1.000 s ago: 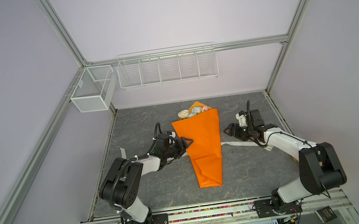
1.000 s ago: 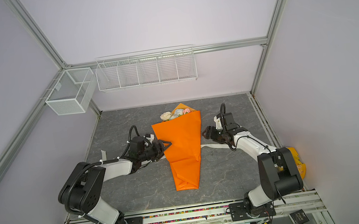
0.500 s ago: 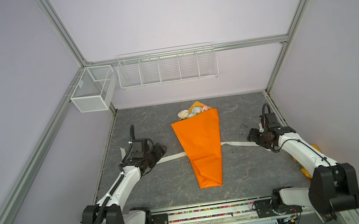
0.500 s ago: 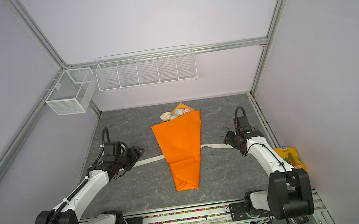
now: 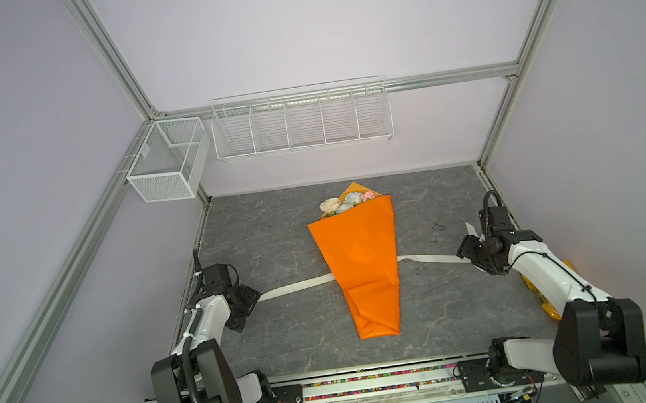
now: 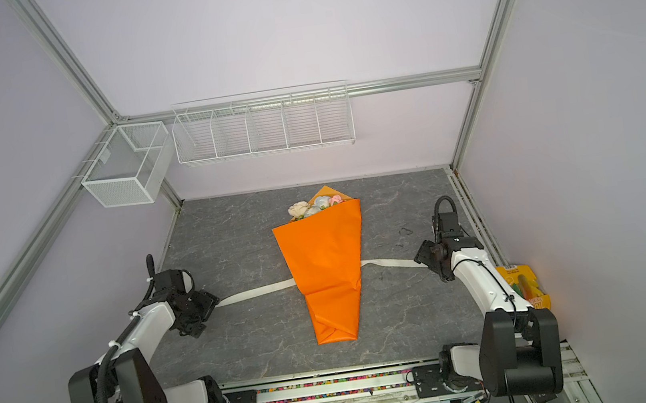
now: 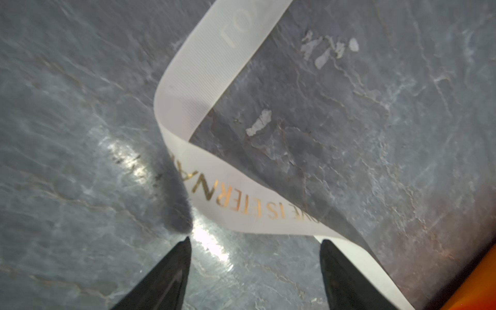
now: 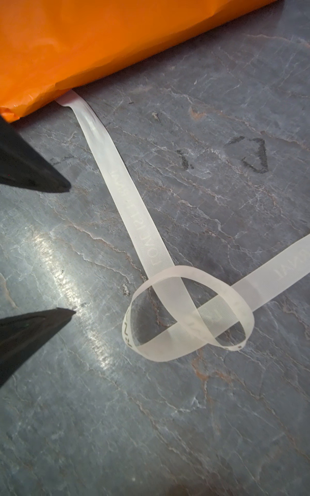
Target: Tie the bouquet of fake flowers
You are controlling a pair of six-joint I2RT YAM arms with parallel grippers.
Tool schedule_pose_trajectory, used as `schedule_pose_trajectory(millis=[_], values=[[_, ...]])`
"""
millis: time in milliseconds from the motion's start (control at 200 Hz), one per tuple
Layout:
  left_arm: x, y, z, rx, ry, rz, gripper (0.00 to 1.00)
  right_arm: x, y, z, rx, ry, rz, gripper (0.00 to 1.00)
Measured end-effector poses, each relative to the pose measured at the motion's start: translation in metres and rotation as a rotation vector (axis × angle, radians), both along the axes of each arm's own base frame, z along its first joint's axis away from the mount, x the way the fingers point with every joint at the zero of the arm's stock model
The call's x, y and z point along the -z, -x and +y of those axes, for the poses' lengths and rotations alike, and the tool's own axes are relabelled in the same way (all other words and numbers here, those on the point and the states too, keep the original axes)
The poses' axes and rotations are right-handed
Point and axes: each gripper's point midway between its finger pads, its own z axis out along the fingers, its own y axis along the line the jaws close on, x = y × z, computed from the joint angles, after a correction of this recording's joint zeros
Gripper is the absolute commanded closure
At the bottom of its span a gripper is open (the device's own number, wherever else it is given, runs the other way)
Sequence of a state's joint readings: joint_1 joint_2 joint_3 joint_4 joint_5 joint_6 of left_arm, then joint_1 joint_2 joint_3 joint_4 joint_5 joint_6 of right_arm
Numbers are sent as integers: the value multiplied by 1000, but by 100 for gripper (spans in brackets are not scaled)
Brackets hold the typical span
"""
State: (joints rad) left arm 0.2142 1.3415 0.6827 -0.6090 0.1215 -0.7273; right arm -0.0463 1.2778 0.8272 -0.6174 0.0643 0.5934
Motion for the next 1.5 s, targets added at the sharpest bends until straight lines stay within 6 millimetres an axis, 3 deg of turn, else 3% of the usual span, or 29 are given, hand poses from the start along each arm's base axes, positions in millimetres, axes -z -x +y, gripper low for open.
schedule_pose_trajectory(millis=[125,240,300,445,550,725,925,1100,1205,1350,1500], values=[[3,-22,6,-5,2,14,26,0,1,-4,0,15,5,27],[9,-37,8,-18,16,23,36,1,2,-12,21,16,8,26],[10,-40,9,-24,17,18,46,2,3,-19,44,6,12,25],[13,-46,9,-37,33,-5,83,13,1,-36,82,-23,49,24],[15,-51,5,-11,50,-30,100,21,-10,-48,89,-22,83,24],[8,-53,-2,36,76,-60,100,20,-33,-57,58,-44,65,30],[-38,-60,-3,67,46,-199,100,29,-56,-48,-40,-98,78,44],[-64,-61,1,80,2,-251,100,54,-51,-45,-72,-109,169,49],[-72,-59,3,85,-19,-254,100,61,-49,-40,-103,-107,192,63],[-87,-56,8,88,-57,-265,100,68,-49,-36,-146,-92,219,92],[-108,-55,14,84,-106,-299,100,51,-49,-37,-146,-70,192,93]])
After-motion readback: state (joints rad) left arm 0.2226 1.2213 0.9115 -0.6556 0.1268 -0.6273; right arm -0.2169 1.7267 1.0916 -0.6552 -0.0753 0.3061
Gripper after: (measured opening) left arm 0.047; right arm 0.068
